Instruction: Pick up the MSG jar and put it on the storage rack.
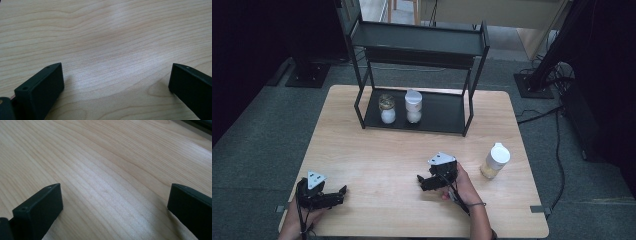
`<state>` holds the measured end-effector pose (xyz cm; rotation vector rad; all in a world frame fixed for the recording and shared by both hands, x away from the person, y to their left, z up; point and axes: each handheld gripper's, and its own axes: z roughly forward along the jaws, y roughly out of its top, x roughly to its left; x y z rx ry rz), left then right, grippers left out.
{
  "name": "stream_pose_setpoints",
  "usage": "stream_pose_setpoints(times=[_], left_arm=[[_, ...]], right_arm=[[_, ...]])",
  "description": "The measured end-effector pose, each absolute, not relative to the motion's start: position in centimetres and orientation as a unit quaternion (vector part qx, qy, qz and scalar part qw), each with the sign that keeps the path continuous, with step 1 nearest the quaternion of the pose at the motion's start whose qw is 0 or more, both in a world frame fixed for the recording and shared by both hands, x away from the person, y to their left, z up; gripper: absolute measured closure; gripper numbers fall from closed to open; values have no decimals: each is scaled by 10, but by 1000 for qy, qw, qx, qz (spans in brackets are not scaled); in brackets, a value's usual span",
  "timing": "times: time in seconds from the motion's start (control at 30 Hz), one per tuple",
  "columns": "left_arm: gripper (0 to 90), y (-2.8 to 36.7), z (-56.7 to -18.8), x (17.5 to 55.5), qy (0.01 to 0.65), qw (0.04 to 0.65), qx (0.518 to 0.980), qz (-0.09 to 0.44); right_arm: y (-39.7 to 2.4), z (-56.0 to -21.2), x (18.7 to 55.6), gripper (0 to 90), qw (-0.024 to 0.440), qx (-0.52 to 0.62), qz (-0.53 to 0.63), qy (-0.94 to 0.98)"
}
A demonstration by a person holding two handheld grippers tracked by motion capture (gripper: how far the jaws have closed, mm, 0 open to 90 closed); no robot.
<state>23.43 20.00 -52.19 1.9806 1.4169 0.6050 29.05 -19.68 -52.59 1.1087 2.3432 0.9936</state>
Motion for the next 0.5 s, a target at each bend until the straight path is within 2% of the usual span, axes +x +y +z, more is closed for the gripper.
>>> stream_pose_setpoints(times=[0.5], left_arm=[[0, 201, -522, 236, 537, 311, 750, 229]], right_arm=[[-196, -526, 286, 0, 182, 386, 352, 833]])
